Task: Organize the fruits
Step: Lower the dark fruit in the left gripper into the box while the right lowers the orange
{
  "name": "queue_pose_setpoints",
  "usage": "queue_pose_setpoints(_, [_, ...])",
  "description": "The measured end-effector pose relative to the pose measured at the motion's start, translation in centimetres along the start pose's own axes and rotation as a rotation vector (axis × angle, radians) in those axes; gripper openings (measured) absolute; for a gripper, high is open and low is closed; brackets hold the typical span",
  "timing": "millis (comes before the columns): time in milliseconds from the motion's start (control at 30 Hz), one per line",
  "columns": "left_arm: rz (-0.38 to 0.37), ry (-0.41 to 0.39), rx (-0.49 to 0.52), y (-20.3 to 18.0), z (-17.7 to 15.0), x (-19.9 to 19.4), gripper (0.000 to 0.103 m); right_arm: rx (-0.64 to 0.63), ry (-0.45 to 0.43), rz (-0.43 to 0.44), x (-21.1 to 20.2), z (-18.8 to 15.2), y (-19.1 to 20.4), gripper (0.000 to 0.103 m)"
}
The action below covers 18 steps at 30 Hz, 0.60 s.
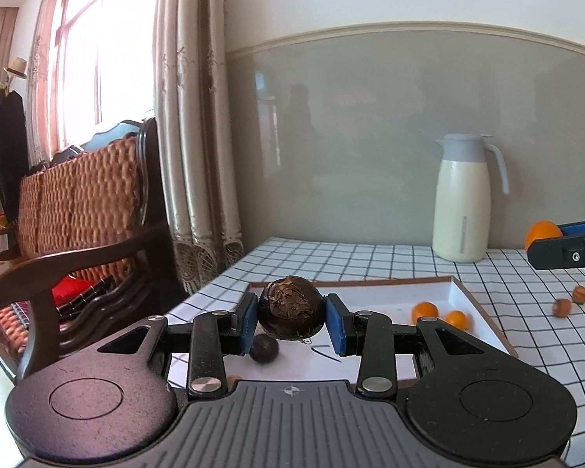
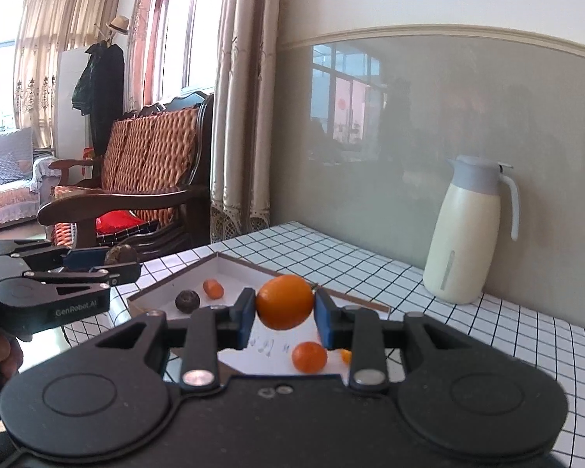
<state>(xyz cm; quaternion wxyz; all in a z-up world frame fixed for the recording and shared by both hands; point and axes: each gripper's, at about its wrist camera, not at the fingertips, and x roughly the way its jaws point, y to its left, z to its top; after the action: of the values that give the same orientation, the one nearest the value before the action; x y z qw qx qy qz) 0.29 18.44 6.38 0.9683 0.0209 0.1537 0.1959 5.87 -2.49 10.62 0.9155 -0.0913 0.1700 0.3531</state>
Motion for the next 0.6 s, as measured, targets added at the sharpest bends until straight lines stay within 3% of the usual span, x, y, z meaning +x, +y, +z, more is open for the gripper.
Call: queue_pose_setpoints(600, [0.024, -0.031, -0.014, 1.8, 2.3, 3.7, 0.038, 0.002, -0.020, -0.018, 3.5, 2.1, -1.2, 0.024])
